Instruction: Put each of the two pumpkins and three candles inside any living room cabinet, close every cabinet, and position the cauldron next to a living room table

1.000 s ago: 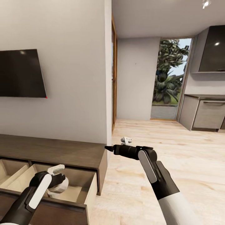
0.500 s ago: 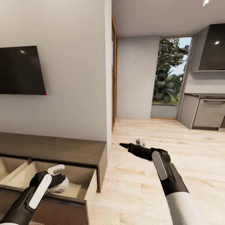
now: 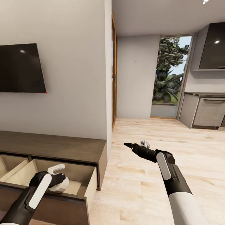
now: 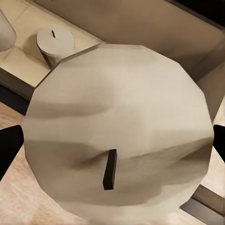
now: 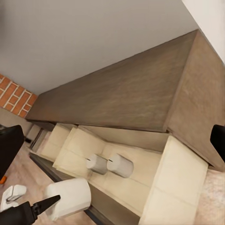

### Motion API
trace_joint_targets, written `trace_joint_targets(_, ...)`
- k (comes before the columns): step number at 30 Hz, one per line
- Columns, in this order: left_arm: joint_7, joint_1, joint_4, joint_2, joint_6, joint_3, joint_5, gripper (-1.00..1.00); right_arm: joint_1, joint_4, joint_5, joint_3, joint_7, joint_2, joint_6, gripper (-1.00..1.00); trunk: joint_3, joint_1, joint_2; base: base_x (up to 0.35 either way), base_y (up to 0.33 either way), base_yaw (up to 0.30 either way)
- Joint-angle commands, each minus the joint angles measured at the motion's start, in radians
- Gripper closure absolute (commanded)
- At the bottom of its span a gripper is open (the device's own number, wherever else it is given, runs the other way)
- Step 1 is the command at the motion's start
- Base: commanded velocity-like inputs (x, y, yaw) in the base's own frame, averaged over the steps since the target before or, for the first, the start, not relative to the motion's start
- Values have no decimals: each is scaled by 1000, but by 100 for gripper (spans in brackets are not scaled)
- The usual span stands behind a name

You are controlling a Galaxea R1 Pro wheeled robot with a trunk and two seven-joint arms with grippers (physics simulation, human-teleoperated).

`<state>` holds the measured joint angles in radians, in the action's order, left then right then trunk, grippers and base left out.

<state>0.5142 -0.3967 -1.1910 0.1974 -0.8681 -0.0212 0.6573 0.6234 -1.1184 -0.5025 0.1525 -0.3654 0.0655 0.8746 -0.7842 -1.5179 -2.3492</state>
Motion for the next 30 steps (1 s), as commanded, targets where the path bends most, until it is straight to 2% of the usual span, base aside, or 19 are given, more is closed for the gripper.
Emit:
trace_joint_targets(1,8,-1,-3,1,-2,-2,10,100,1,0,6,4,-6,2,6,-100,-1,0,-1,0,0,0)
trace_joint_targets(30,0,-1,-2,0,-3,-3,10,100,1,28,13,4,2,2,6,-100,-1,0,-1,146,0,0)
